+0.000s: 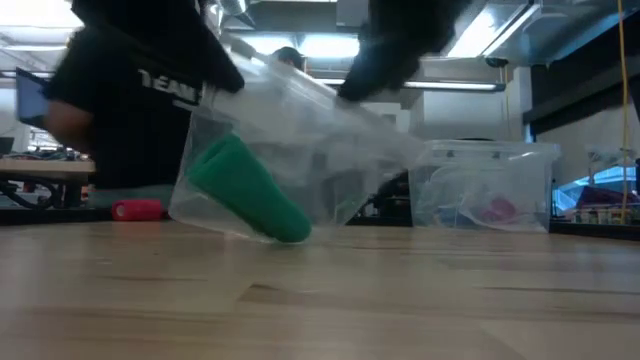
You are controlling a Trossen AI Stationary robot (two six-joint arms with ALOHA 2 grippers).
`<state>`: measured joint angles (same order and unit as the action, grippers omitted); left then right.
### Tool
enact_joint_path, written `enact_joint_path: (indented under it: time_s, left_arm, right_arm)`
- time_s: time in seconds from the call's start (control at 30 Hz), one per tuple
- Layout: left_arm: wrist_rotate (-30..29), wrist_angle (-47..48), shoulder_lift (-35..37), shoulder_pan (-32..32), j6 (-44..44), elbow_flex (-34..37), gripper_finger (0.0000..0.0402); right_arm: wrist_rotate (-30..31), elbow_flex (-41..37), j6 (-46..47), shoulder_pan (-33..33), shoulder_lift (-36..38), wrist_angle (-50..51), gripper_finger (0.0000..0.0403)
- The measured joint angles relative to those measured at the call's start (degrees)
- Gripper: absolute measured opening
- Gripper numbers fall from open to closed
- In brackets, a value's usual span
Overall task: Roll bandage
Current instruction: Close the transparent zip bag
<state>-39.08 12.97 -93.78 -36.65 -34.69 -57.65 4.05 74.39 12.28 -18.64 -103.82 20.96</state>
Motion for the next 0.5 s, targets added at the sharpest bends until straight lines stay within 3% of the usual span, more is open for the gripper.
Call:
enact_joint_path:
  time_s: [0.13,0.27,0.5]
  left_arm:
    - [0.1,0.1,1.3,-0.1,0.6,0.0,0.0]
    - [0.1,-0.1,1.8,0.6,0.6,0.0,0.0]
    - [0.3,-0.2,1.9,1.1,0.2,0.0,0.0]
  right_arm:
    - [5.3,1.8,-1.7,-0.5,3.5,1.5,0.0093]
    - [6.9,1.8,-5.6,-1.7,4.1,-6.2,0.0137]
    - [8.2,1.8,-11.1,-2.4,-1.4,-17.3,0.0149]
